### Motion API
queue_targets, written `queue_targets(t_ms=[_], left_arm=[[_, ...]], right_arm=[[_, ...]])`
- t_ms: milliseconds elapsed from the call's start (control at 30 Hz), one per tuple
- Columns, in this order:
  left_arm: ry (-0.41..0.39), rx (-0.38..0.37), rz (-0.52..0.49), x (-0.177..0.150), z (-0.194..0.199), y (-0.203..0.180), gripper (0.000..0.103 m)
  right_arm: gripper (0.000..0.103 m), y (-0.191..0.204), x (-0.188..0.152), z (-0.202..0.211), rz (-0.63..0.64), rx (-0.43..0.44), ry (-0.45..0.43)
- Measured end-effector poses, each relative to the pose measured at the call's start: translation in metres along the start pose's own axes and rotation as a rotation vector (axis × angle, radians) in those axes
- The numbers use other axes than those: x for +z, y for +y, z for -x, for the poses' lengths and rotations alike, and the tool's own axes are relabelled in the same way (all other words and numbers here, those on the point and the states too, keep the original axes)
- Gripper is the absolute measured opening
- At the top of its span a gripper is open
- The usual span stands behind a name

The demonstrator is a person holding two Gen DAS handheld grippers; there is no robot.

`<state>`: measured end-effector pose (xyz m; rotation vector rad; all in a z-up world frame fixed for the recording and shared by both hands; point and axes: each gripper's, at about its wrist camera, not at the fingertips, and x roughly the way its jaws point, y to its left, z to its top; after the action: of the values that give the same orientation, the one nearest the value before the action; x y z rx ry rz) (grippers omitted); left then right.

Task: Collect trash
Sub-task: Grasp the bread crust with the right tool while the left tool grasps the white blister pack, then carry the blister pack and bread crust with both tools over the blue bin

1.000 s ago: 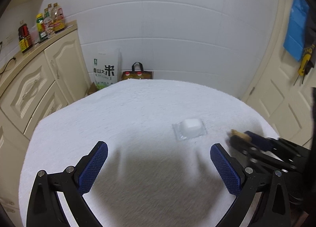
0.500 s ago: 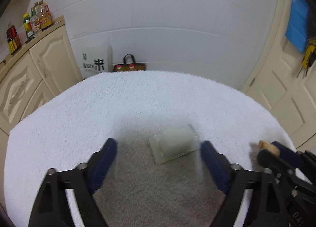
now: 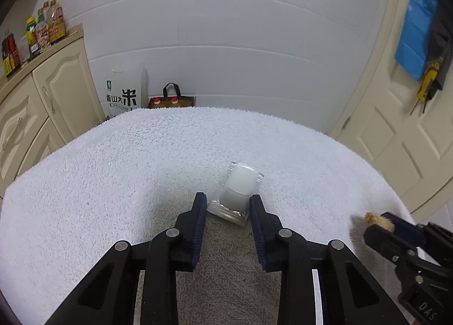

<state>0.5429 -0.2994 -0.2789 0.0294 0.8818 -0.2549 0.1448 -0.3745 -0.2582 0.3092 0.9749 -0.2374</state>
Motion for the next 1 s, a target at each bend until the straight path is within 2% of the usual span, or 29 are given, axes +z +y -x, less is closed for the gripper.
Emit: queue_targets(t_ms=[67, 133, 267, 333, 400, 533, 733, 1000], left_arm=[[0.003, 0.014, -0.020, 0.005, -0.008, -0.004, 0.034], [0.001, 0.018, -0.037, 0.006, -0.015, -0.006, 0.047], [0.005, 0.011, -0.041, 0.014, -0.032, -0.004, 0.049], [0.006, 0.000, -0.037, 0.019, -0.041, -0.002, 0.042], [0.004, -0.021, -0.037, 0.022, -0.046, 0.003, 0.025], [0.000, -0.042, -0.031, 0.022, -0.050, 0.013, 0.023], [-0.027, -0.034, -0.024, 0.007, -0.027, 0.014, 0.023], [-0.098, -0.036, -0.020, -0.019, 0.037, 0.019, 0.023]], right_arm=[[0.029, -0.001, -0.001, 0.002, -0.002, -0.002, -0.002], [0.029, -0.001, 0.000, 0.004, -0.003, -0.005, -0.004], [0.029, -0.001, 0.002, 0.004, -0.002, -0.007, -0.003], [0.029, 0.000, 0.001, 0.004, -0.002, -0.007, -0.002], [0.029, -0.001, 0.001, 0.003, -0.003, -0.006, 0.001], [0.029, 0.000, 0.000, 0.004, -0.005, -0.006, 0.003], [0.029, -0.002, 0.001, 0.015, -0.008, -0.006, -0.008], [0.029, 0.003, -0.013, 0.055, -0.018, 0.018, -0.050]])
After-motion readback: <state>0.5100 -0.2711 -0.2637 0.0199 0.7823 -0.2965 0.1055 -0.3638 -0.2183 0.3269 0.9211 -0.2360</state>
